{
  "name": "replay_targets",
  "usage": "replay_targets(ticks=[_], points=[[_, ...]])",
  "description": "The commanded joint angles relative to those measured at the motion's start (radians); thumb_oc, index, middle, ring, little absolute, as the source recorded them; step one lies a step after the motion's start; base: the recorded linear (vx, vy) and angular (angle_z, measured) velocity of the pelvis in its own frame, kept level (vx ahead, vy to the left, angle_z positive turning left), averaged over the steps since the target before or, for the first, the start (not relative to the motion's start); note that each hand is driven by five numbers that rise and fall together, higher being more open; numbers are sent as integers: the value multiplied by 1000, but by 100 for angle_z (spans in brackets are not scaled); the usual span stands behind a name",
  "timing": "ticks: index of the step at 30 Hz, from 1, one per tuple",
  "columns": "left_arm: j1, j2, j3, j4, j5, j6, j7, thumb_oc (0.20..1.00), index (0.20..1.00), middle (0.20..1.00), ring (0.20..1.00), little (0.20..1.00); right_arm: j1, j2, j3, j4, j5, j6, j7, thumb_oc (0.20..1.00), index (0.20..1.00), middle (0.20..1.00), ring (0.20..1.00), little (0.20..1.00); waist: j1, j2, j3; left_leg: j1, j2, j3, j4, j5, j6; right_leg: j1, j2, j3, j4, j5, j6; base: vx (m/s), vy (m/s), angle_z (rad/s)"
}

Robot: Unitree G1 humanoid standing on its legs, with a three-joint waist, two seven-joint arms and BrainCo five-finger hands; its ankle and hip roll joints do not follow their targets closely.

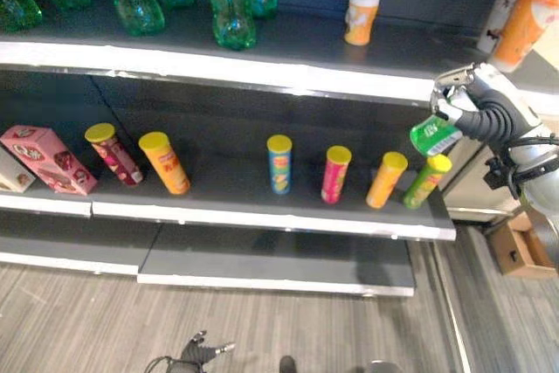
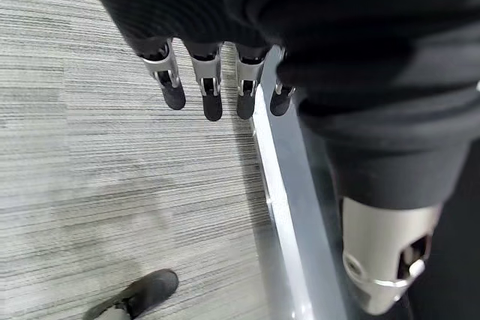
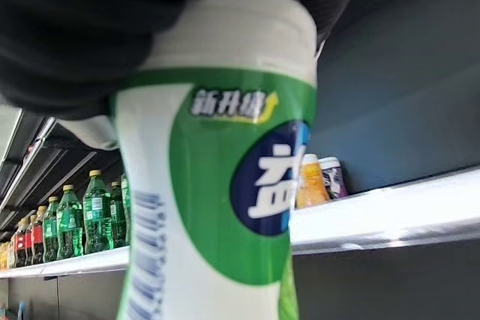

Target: Put the goods on the table back onto the shelves and tidy them up.

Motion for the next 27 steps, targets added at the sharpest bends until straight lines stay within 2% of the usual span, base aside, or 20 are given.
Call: replay_targets(ticks=[1,2,6,9,11,14,15,17,19,23,27], points=[[-56,17,-13,18,37,-33,-3,1000,1000,1000,1000,1000,-77,-33,-60,5,8,-20,-50,200,200,200,200,200,25,12,21,16,39,-28,8,-124,-63,89,72,9,-234,17,-13,84,-131,-19],[-51,8,-10,16,28,-32,-2,1000,1000,1000,1000,1000,-68,-32,-65,-17,10,-16,-42,200,200,200,200,200,28,-3,17,27,36,-29,8,-125,-65,111,79,34,-278,31,-13,90,-100,-9],[-51,-6,-8,18,20,-36,0,1000,1000,1000,1000,1000,-89,-52,-65,-16,34,-23,-45,200,200,200,200,200,31,-21,-5,37,45,-28,8,-132,-78,144,91,31,-327,49,-18,108,-137,15],[-43,-22,-25,30,7,-34,-1,1000,1000,1000,1000,1000,-159,-77,-11,26,58,-13,-40,200,200,200,200,200,42,-38,-23,50,64,-40,8,-131,-96,176,104,-4,-327,19,-27,101,-184,28],[-33,-30,-40,41,-10,-28,2,1000,1000,1000,1000,1000,-286,-96,112,130,75,1,-40,200,200,200,200,200,63,-51,-33,58,78,-64,8,-129,-113,207,113,-36,-327,-5,-41,98,-223,23],[-25,-24,-42,57,-23,-25,5,1000,1000,1000,1000,1000,-412,-105,226,239,74,12,-45,200,200,200,200,200,83,-57,-38,62,83,-80,8,-125,-123,226,117,-63,-327,-19,-47,48,-122,63],[-24,-21,-40,63,-31,-24,11,1000,1000,1000,1000,1000,-492,-103,298,298,71,16,-48,200,200,200,200,200,91,-58,-38,63,85,-87,8,-122,-127,232,117,-74,-327,-24,-50,25,-87,27],[-17,-14,-44,81,-56,-27,18,1000,1000,1000,1000,1000,-656,-69,456,471,80,22,-35,200,200,200,200,200,122,-68,-41,58,84,-109,8,-117,-133,244,116,-105,-327,-32,-53,36,-81,30],[-16,-18,-51,92,-73,-31,21,1000,1000,1000,1000,1000,-732,-31,532,606,72,33,-36,200,200,200,200,200,145,-75,-38,48,82,-131,8,-111,-137,248,113,-130,-327,-35,-53,37,-38,54],[-18,-20,-50,107,-85,-35,28,1000,1000,1000,1000,1000,-774,13,573,702,64,45,-29,200,200,200,200,200,173,-83,-31,23,78,-160,8,-102,-141,243,109,-165,-327,-36,-51,49,-16,44],[-20,-22,-58,84,-100,-36,25,1000,1000,1000,1000,1000,-775,11,577,722,50,53,-29,200,200,200,200,200,178,-84,-29,11,77,-165,8,-99,-144,238,106,-179,-327,-38,-51,18,-9,7]])
